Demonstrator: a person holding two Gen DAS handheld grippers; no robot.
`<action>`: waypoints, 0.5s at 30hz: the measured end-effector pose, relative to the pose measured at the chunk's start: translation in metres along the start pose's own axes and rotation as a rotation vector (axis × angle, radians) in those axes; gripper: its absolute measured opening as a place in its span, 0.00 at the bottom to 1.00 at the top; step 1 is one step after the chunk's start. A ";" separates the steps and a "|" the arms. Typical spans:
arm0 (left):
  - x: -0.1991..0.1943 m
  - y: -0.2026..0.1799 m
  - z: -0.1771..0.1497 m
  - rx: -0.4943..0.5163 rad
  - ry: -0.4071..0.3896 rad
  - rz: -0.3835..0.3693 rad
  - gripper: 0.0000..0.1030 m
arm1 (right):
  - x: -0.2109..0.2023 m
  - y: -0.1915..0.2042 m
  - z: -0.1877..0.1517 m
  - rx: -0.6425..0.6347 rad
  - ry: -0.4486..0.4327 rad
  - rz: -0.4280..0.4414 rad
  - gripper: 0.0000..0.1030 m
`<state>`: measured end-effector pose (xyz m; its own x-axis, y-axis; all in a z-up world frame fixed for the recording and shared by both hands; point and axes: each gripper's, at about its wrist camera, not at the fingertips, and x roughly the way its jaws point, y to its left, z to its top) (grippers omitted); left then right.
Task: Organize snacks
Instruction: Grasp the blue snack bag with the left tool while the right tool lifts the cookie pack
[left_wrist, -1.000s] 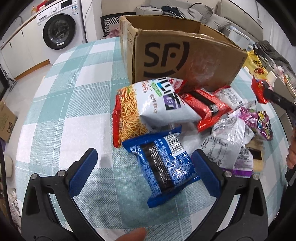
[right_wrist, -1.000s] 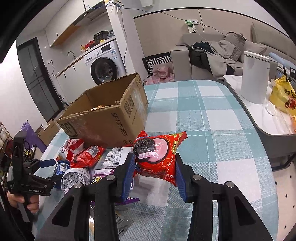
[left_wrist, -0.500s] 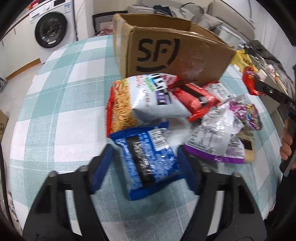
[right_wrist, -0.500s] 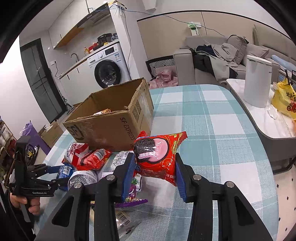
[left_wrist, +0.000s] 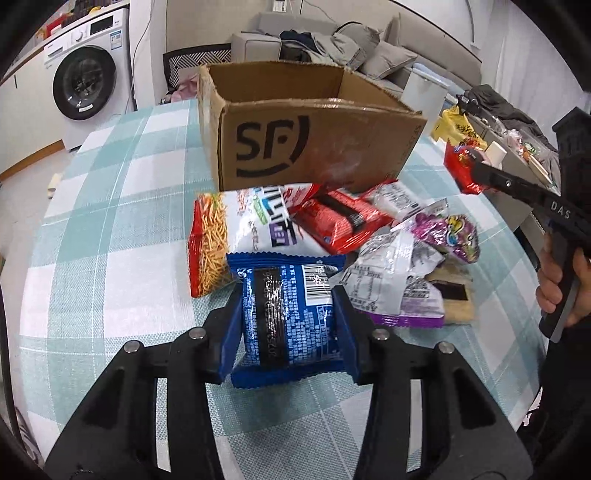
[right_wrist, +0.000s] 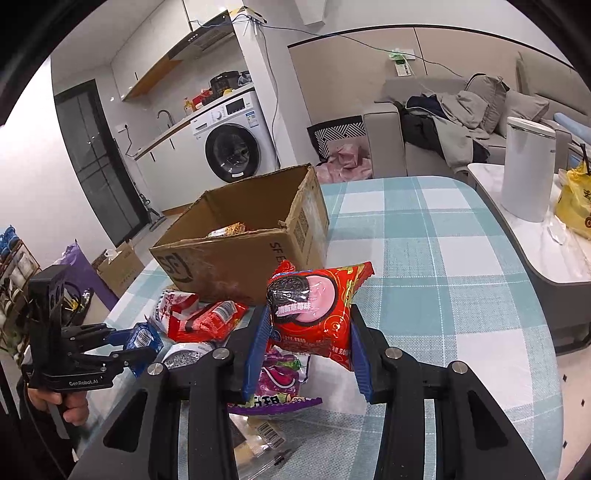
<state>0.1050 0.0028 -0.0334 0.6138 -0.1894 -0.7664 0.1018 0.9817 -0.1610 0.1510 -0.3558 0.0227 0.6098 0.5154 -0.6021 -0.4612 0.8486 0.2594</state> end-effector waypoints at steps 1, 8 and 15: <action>-0.002 0.000 0.001 0.000 -0.007 -0.005 0.41 | 0.000 0.001 0.000 -0.001 -0.001 0.004 0.40; -0.019 -0.007 0.005 0.017 -0.066 -0.032 0.41 | -0.004 0.009 0.001 -0.009 -0.015 0.036 0.40; -0.036 -0.015 0.008 0.032 -0.129 -0.012 0.41 | -0.007 0.017 0.003 -0.019 -0.035 0.060 0.40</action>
<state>0.0878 -0.0046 0.0015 0.7080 -0.1987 -0.6777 0.1332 0.9799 -0.1482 0.1407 -0.3443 0.0333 0.6025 0.5696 -0.5590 -0.5095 0.8137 0.2800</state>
